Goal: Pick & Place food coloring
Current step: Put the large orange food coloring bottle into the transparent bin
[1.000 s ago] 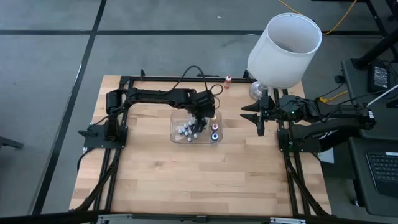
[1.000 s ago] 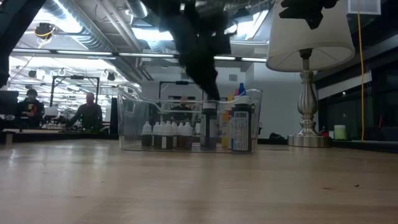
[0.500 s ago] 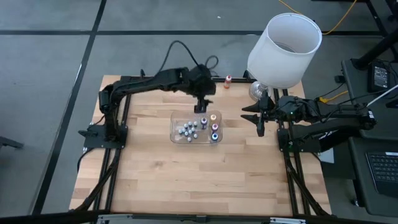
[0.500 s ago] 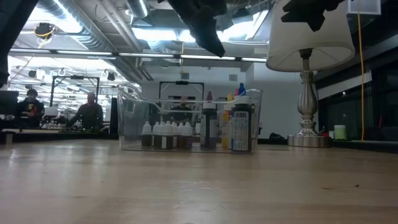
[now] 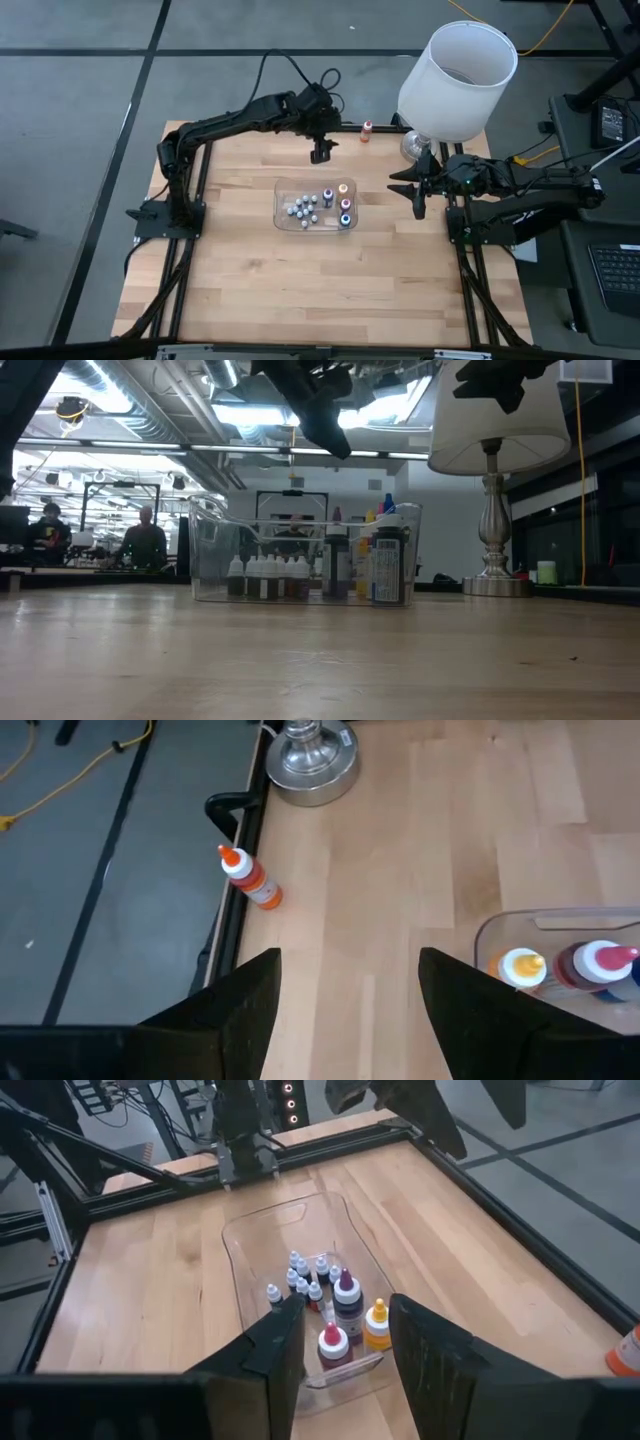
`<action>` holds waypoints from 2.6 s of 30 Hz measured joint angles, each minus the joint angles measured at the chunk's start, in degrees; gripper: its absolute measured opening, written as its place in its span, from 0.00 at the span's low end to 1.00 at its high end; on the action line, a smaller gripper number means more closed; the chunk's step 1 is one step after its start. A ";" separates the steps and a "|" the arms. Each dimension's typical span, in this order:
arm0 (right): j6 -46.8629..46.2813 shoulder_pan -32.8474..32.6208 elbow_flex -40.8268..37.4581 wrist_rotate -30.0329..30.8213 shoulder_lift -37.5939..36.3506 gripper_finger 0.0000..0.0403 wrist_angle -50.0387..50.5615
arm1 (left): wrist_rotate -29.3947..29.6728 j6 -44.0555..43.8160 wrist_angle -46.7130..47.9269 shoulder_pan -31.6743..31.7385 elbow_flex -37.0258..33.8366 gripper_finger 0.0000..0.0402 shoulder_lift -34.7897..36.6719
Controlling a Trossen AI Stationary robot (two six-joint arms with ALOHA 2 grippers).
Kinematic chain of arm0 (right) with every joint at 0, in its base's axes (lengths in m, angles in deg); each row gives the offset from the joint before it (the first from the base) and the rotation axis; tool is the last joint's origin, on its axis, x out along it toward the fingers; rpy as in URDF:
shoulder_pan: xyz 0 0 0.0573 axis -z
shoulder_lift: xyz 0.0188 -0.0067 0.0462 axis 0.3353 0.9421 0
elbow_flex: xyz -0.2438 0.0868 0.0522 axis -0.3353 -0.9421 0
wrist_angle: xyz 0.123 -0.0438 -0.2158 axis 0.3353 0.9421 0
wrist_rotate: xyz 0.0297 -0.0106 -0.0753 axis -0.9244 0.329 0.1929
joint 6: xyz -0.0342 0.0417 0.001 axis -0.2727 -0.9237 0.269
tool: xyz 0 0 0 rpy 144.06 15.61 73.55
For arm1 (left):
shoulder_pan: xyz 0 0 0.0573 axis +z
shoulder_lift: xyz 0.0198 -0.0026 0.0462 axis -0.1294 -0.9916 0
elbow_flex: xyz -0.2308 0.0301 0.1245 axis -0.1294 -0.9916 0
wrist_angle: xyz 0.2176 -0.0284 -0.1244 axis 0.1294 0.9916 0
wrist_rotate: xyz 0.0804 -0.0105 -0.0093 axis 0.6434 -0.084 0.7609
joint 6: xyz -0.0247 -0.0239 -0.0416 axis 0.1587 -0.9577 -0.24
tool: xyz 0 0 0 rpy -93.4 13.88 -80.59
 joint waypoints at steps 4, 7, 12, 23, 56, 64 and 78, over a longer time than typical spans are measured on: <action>-0.07 0.00 0.00 0.00 0.02 0.37 -0.02 | -0.02 0.79 0.00 0.00 0.00 0.58 -0.02; -0.07 0.00 0.00 0.00 0.02 0.37 -0.04 | -0.66 1.10 0.00 -0.13 0.00 0.58 -0.02; -0.20 0.00 0.00 0.00 0.02 0.37 -0.04 | -4.32 -1.04 0.00 -0.13 0.00 0.58 -0.03; -0.11 0.00 0.00 0.00 0.02 0.37 -0.04 | -6.43 -1.52 -0.02 -1.70 0.00 0.58 -0.07; 0.19 0.00 0.00 0.00 4.79 0.37 -0.02 | -6.45 -6.70 2.49 -6.69 0.02 0.19 3.27; 3.36 0.00 0.00 0.03 5.86 0.37 -0.40 | -6.55 -14.12 -4.22 -4.56 -11.69 0.01 16.73; 14.14 0.00 0.00 0.13 6.14 0.37 -6.48 | -22.46 -36.55 -57.11 1.88 -77.13 0.00 59.87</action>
